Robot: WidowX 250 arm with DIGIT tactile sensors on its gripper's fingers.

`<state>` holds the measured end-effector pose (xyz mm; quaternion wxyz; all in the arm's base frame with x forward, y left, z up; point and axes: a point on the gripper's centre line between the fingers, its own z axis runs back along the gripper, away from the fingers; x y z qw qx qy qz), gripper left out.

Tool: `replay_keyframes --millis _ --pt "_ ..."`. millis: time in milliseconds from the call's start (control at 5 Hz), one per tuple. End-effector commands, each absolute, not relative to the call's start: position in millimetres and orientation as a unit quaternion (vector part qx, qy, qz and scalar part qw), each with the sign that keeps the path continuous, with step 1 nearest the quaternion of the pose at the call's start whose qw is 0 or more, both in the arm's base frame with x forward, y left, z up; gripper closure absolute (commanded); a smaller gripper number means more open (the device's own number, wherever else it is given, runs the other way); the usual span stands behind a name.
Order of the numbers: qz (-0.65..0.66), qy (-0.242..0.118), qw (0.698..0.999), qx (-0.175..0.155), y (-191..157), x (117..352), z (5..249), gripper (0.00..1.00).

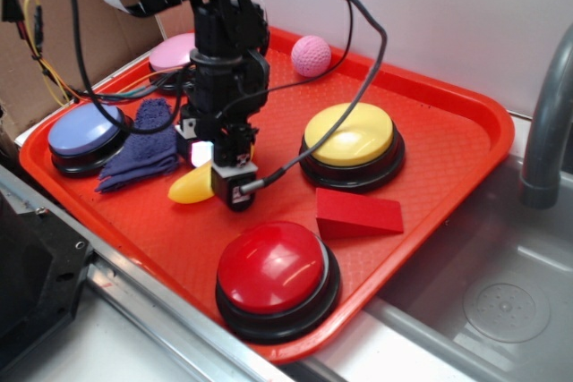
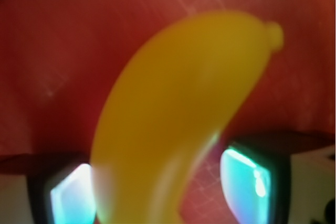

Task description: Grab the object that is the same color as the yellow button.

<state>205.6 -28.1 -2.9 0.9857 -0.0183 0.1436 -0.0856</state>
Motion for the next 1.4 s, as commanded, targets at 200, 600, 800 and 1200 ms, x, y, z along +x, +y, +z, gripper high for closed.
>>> replay_keyframes --millis 200,600,800,1200 --pt "-0.078 0.133 0.988 -0.015 -27 200 3 1.0" --pt "0.051 0.097 0.994 0.002 -8 157 103 1.0" --pt "0.053 0.048 0.997 -0.002 -10 132 149 1.0" --pt "0.042 -0.02 0.999 -0.023 -18 116 246 1.0"
